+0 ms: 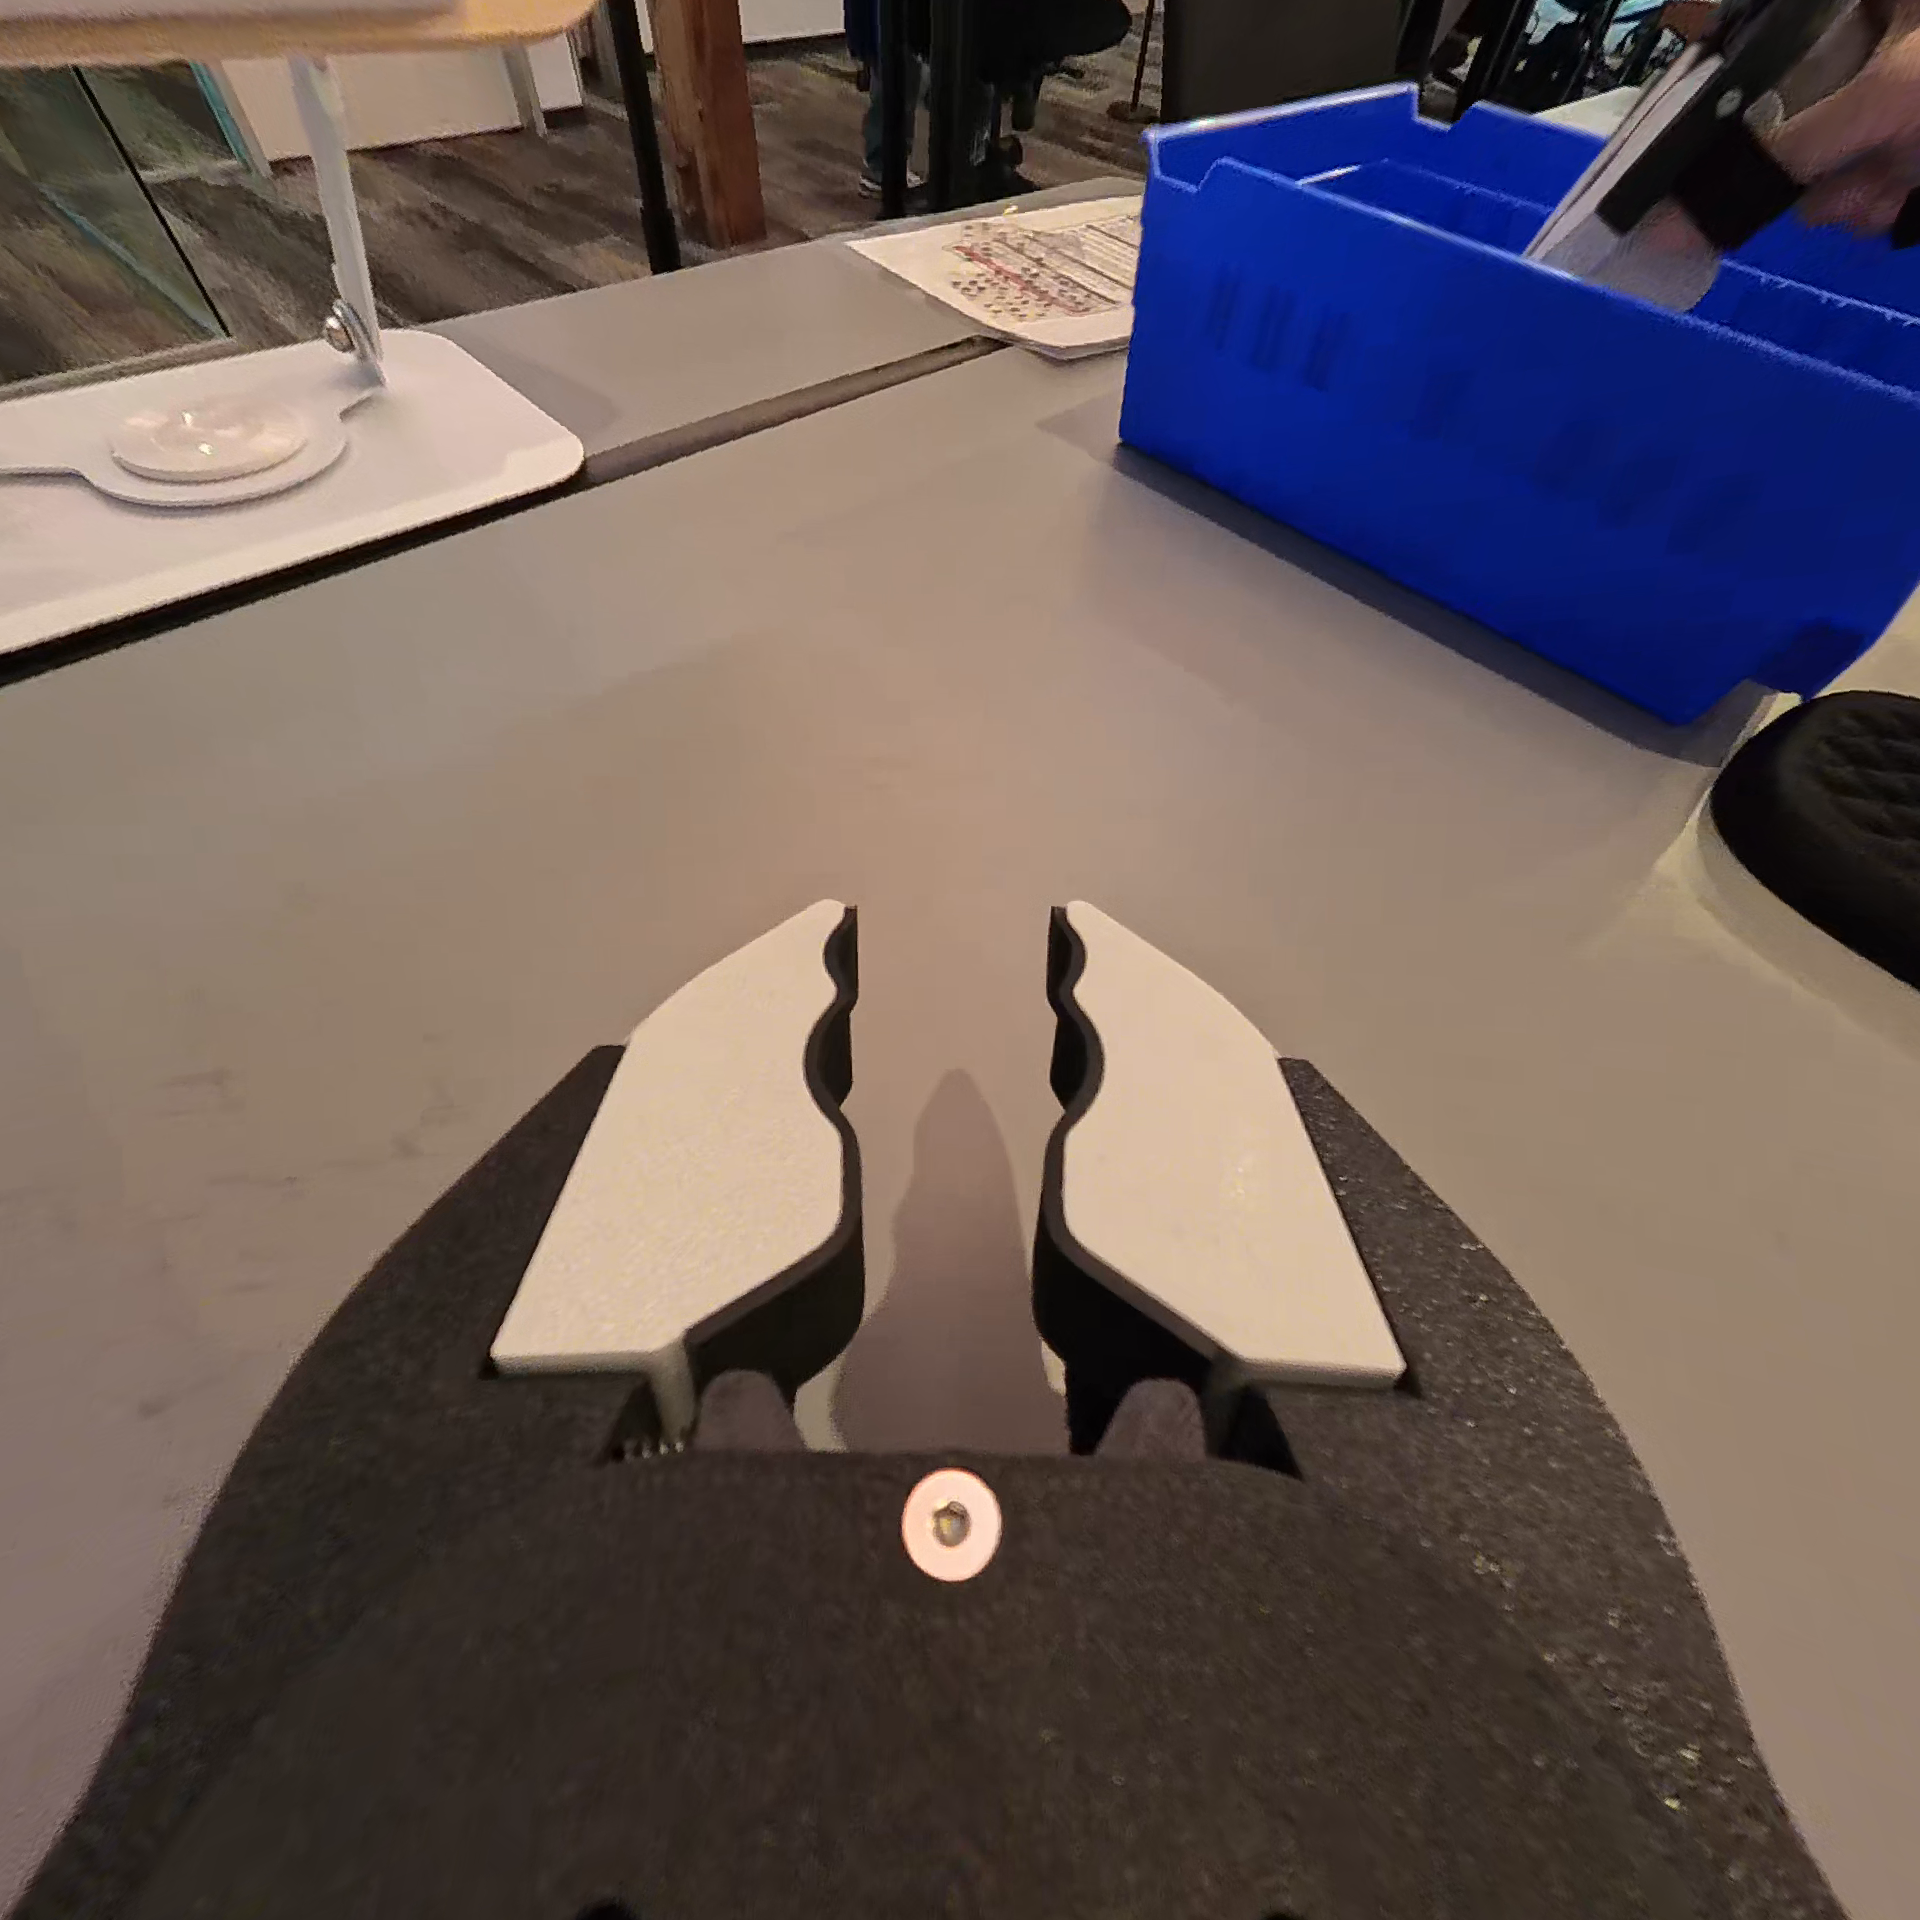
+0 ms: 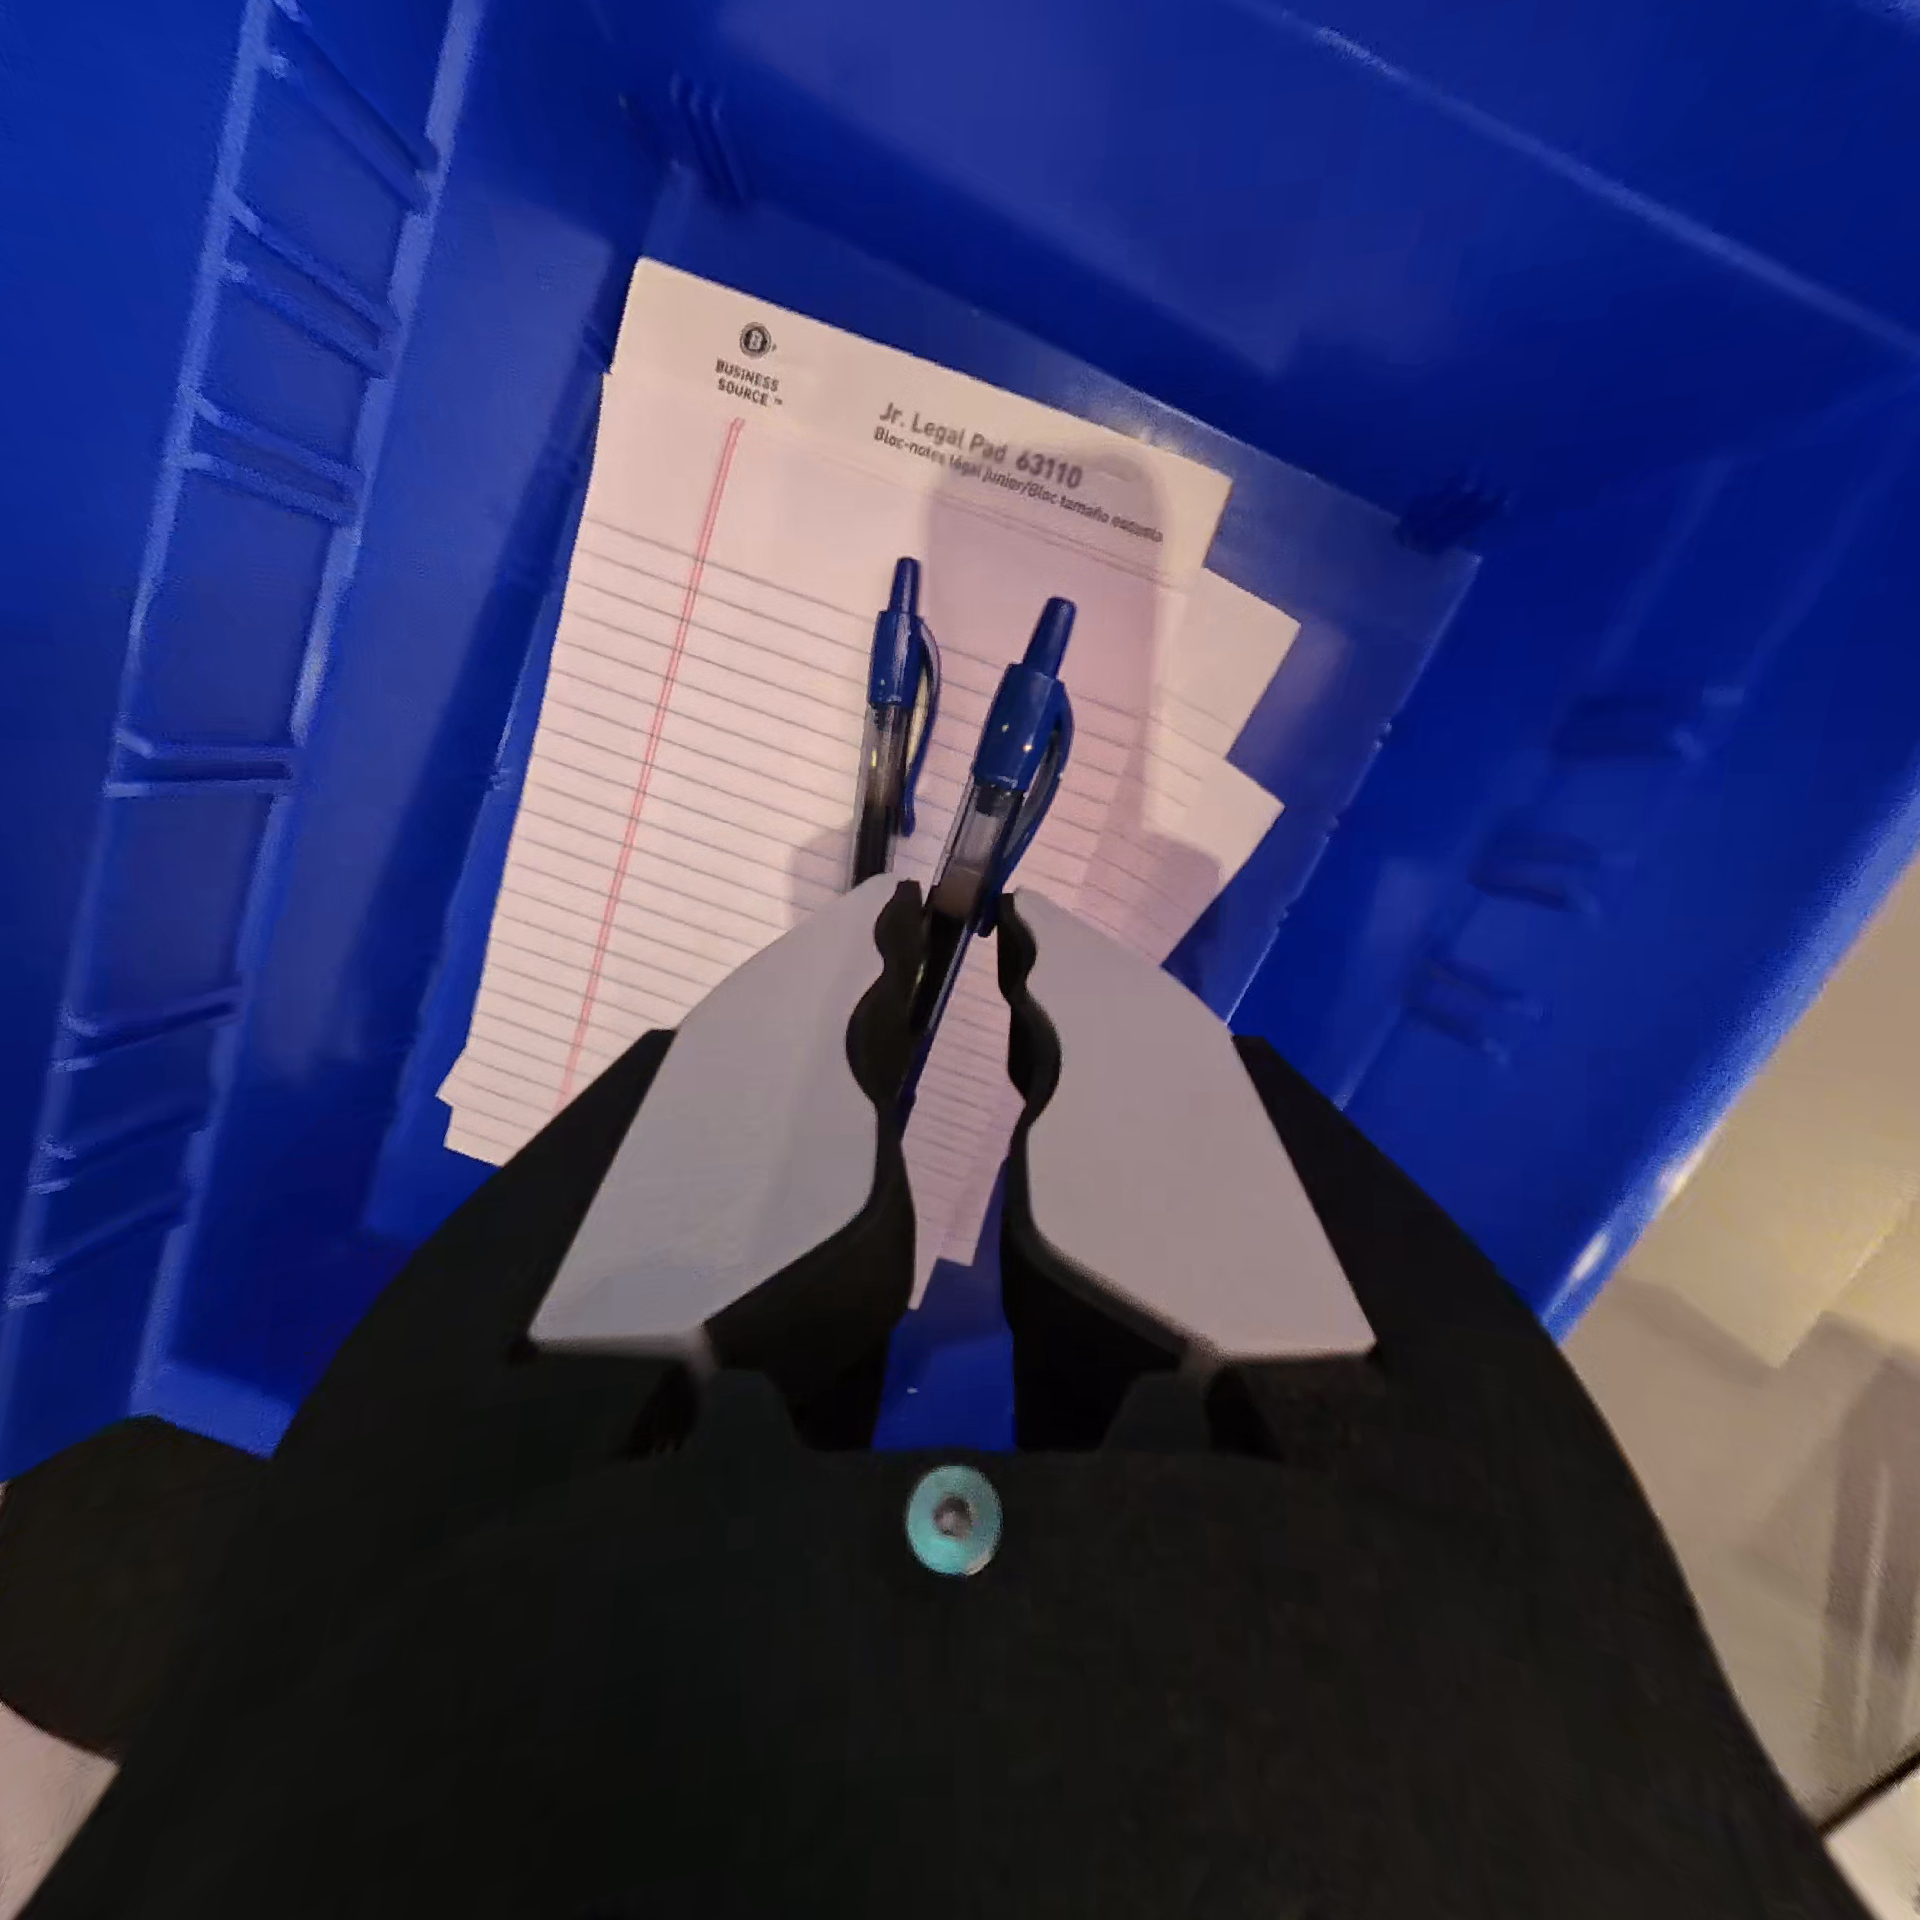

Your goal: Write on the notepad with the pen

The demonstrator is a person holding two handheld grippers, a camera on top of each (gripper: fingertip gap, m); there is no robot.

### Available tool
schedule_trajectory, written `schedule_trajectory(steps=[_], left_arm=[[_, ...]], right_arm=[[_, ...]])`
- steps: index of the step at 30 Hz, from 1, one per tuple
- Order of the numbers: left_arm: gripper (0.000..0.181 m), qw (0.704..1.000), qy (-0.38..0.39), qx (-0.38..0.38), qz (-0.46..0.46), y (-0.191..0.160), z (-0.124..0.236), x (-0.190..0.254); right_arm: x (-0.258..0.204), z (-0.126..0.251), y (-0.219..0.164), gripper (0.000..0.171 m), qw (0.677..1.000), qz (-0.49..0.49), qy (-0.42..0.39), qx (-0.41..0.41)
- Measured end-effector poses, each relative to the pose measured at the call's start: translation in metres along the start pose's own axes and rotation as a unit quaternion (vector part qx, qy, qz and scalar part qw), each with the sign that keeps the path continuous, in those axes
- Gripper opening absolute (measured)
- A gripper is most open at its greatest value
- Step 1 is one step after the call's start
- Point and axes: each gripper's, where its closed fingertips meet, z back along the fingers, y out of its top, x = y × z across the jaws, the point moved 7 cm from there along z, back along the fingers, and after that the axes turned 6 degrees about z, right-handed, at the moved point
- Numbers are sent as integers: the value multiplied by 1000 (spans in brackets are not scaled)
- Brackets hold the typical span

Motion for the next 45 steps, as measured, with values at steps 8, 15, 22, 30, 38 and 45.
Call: schedule_trajectory(steps=[8, 15, 22, 30, 38, 45], left_arm=[[34, 1000, 2, -10, 7, -4, -3, -5], [35, 1000, 3, -23, -2, -5, -4, -2], [37, 1000, 3, -22, 2, -4, -3, -3], [41, 1000, -1, 10, 11, 3, 2, -3], [42, 997, 76, -12, -9, 24, 30, 7], [76, 937, 333, -108, -1, 45, 130, -13]], right_arm=[[10, -18, 3, 14, 998, 50, -5, -30], [10, -32, 2, 13, 998, 47, -1, -46], [11, -38, -1, 14, 997, 42, -13, -56], [-2, 7, 0, 27, 994, 43, -53, 80], [-17, 130, -9, 49, 926, 63, -104, 358], [48, 109, -48, 53, 988, -26, -93, 118]])
